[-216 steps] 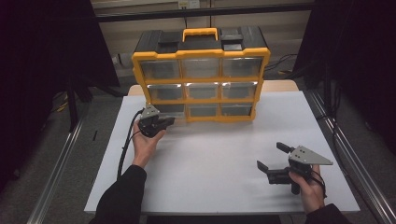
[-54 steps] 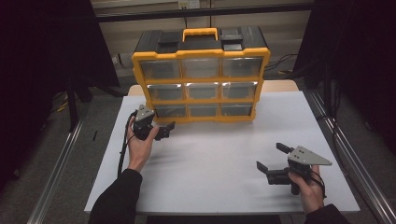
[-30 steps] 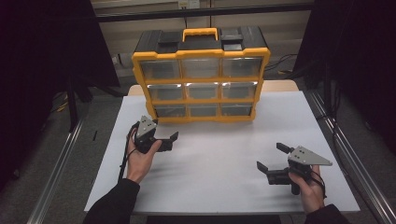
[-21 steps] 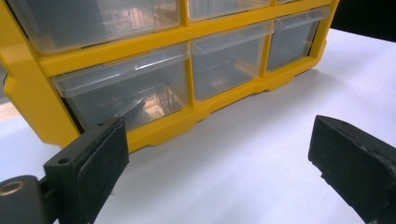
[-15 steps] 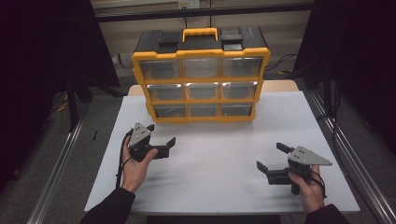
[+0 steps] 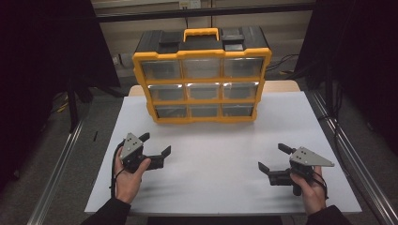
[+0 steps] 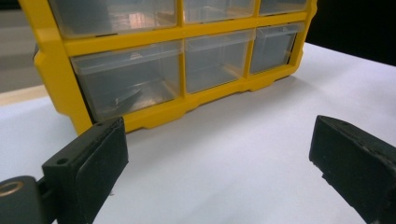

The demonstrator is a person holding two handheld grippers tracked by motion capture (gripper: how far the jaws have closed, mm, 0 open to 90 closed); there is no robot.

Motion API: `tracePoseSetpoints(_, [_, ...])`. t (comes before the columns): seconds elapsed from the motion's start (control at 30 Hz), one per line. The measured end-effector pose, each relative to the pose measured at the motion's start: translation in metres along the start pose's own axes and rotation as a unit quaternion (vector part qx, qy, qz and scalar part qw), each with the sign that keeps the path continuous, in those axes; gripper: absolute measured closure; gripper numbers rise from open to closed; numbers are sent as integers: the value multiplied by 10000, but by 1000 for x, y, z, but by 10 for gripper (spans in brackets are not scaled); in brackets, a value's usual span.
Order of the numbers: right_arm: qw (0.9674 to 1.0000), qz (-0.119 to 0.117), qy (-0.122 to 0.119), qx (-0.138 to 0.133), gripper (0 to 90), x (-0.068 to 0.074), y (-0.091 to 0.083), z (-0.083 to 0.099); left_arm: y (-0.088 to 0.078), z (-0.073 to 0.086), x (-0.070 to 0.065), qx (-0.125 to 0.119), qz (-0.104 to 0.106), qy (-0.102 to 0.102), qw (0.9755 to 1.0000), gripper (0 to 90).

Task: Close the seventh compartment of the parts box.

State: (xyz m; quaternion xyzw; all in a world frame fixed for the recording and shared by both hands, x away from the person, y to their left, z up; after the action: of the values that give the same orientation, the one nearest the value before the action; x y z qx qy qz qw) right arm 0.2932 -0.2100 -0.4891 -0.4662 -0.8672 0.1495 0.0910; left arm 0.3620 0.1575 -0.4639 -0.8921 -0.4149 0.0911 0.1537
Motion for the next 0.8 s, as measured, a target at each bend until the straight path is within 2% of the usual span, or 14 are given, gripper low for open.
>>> tracePoseSetpoints(0.17, [10000, 22, 10, 5, 3, -1, 0, 0, -12, -3, -2, -129, 47, -43, 9999, 43])
tracePoseSetpoints(0.27, [10000, 19, 31, -21, 3, -1, 0, 0, -19, -2, -1, -161, 5, -37, 9999, 42])
tracePoseSetpoints(0.33, [10000, 36, 29, -24, 3, -2, 0, 0, -24, -1, 0, -186, -22, -96, 9998, 43])
tracePoseSetpoints(0.4, [10000, 20, 35, -25, 3, -1, 0, 0, -28, 0, 4, -187, -72, -47, 9998, 42])
tracePoseSetpoints(0.47, [10000, 28, 32, -18, 3, -1, -1, 0, -31, 2, 8, -202, -146, -126, 9996, 43])
tracePoseSetpoints(0.57, [10000, 31, 30, -15, 3, -2, 0, 0, -34, 6, 13, -171, -190, -107, 9996, 42])
tracePoseSetpoints(0.7, [10000, 41, 35, -13, 3, -1, 0, 0, -39, 9, 20, -258, -218, -129, 9993, 32])
tracePoseSetpoints(0.73, [10000, 39, 37, -17, 3, -1, 0, 0, -41, 11, 22, -265, -245, -216, 9991, 31])
tracePoseSetpoints(0.8, [10000, 49, 35, -13, 3, -2, 0, 0, -44, 16, 24, -313, -213, -574, 9976, 27])
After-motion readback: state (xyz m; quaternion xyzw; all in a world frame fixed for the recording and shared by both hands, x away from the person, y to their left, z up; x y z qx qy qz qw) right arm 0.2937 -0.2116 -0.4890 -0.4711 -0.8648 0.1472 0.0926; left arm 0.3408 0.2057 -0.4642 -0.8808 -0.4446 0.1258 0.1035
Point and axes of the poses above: each handheld gripper's, and its own axes: y roughly forward along the jaws, z roughly out of its underside, x roughly to its left, the point moved 9 cm from there along y, roughly forward along the jaws, and after that the axes turned 2 degrees about x, right-handed, at the moved point
